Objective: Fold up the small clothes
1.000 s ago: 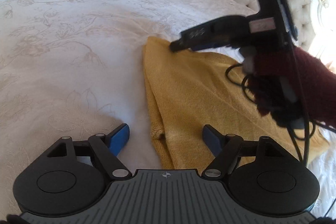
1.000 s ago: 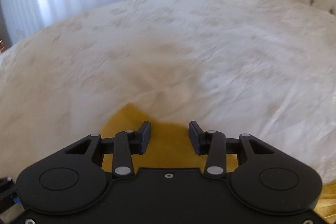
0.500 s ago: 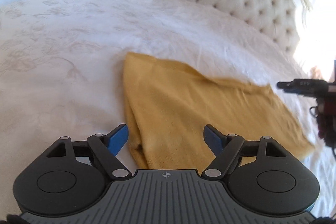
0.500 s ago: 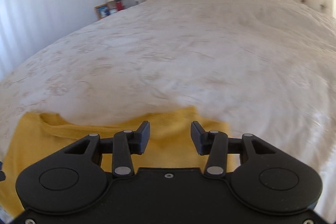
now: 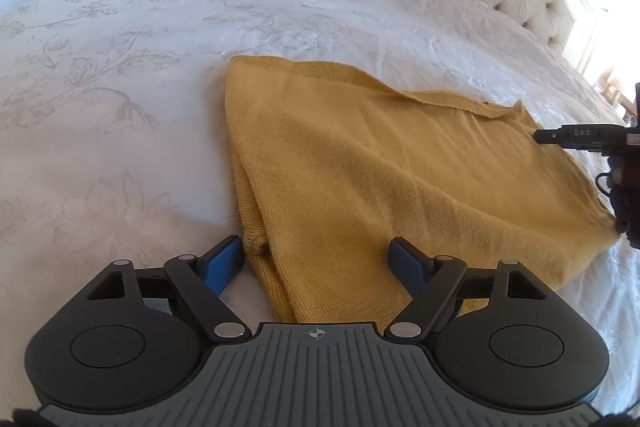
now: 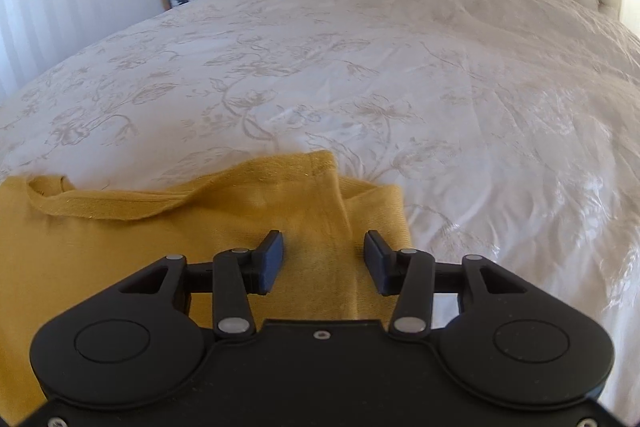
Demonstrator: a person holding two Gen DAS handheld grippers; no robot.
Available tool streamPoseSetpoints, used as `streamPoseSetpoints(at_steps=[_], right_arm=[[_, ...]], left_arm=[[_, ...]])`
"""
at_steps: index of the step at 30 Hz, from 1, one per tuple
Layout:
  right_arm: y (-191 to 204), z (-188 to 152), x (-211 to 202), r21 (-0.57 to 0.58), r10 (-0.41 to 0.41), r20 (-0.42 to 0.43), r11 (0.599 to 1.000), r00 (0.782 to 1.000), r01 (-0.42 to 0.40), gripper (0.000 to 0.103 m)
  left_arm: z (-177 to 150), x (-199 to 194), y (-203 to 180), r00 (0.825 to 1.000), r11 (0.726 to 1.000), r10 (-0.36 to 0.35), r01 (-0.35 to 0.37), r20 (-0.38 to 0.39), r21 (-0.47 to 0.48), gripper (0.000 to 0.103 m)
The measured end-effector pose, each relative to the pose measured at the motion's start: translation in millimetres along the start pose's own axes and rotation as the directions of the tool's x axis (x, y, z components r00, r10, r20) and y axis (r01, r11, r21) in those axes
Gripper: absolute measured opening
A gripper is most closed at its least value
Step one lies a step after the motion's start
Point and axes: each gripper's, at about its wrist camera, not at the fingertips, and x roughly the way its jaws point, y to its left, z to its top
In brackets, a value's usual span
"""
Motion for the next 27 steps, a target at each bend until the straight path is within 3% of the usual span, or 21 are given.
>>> streamPoseSetpoints(at_steps=[2, 4, 5, 7, 10, 12, 16, 19, 22, 27], right_arm=[[-3.5, -0.7, 1.8, 0.015, 0.022, -0.014, 1.0, 1.0, -0.022, 0.055], [-2.9, -0.4, 1.8, 0.016, 0.043, -0.031, 0.999, 0.999, -0.042, 0.046], [0.4, 0.3, 0.0, 0.001, 0.051, -0.034, 0.999, 0.998, -0.051, 0.008], [8.1, 3.2, -5.0, -0.045, 0.033, -0.032, 0.998, 0.999, -0.034, 0.009], [6.5, 9.8, -1.5, -0.143, -0.111, -0.006, 0.984, 0.994, 0.109, 0.007], [-12.5, 13.7, 7.4, -0.056, -0.113, -0.047, 0.992, 0.992, 0.111, 0.007], [-4.5, 7.9, 8.0, -0.14, -0.131, -0.052, 0.982, 0.99, 0.123, 0.007], [-12.6, 10.0, -9.1, -0.054, -0.047, -0.019, 0.997, 0.999, 0.046, 0.016], [-23.5, 7.7, -35.5, 0.031, 0.007, 0.015, 0.999, 1.0, -0.007, 0.038], [-27.2, -16.8, -72.0, 0.064, 0.088, -0.026, 0.994, 0.996, -0.086, 0.041]], left_arm=[[-0.1, 4.7, 6.0, 1.0, 1.0, -0.003, 0.003, -0.001, -0.003, 0.079], [-3.9, 3.9, 8.2, 1.0, 1.0, -0.003, 0.003, -0.001, -0.004, 0.079], [-6.4, 5.3, 11.2, 1.0, 1.0, -0.005, 0.004, -0.001, -0.004, 0.079], [-7.3, 4.8, 11.7, 1.0, 1.0, -0.008, 0.008, -0.003, 0.0, 0.079], [-6.7, 4.4, 12.5, 1.0, 1.0, -0.017, 0.017, -0.013, 0.012, 0.079], [-7.1, 4.1, 11.8, 1.0, 0.999, -0.02, 0.02, -0.021, 0.024, 0.079], [-7.2, 3.5, 10.6, 0.999, 0.999, -0.021, 0.022, -0.031, 0.038, 0.079], [-7.1, 2.8, 11.1, 0.999, 0.999, -0.024, 0.025, -0.032, 0.039, 0.08], [-5.6, 3.3, 12.4, 0.999, 0.999, -0.027, 0.028, -0.035, 0.034, 0.08], [-4.8, 3.7, 12.0, 0.999, 0.999, -0.027, 0.028, -0.035, 0.032, 0.08]])
